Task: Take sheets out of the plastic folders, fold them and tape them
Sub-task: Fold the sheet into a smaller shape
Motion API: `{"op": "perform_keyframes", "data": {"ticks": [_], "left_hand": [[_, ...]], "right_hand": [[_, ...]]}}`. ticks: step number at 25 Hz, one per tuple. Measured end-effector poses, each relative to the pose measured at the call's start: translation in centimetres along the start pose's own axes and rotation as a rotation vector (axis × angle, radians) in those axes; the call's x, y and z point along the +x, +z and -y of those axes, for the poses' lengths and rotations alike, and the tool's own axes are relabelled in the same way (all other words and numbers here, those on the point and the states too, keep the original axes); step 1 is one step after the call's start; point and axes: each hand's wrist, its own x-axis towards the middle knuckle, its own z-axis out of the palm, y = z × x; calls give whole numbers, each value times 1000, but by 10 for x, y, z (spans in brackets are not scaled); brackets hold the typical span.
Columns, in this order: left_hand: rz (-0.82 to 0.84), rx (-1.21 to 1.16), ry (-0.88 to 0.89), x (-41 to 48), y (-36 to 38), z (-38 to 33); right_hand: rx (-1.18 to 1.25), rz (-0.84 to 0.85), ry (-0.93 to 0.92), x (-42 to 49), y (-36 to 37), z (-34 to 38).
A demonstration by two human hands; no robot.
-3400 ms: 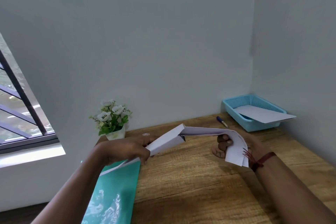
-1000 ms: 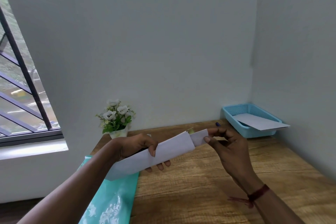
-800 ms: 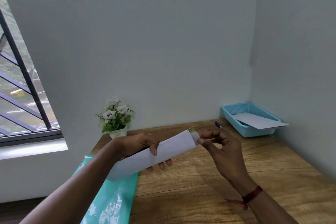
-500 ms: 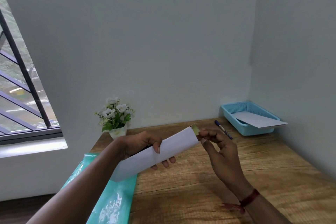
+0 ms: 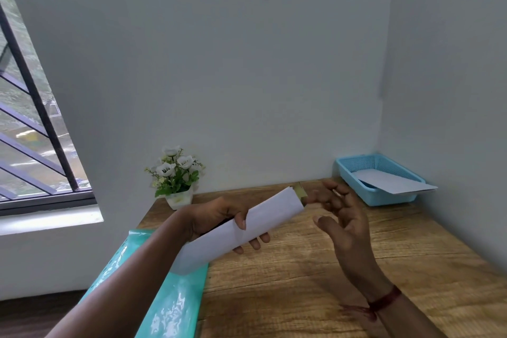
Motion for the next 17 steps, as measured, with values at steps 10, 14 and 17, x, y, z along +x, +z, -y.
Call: {"op": "perform_keyframes", "data": {"ticks": [10, 14, 17], "left_hand": [[-406, -400, 358, 4, 34, -14], [-352, -430, 300, 5, 28, -18], [-649, -117, 428, 15, 31, -34]], "right_hand": [[337, -78, 333, 36, 20, 17], [337, -200, 349, 43, 21, 24], [296, -212, 296, 47, 21, 29]]}}
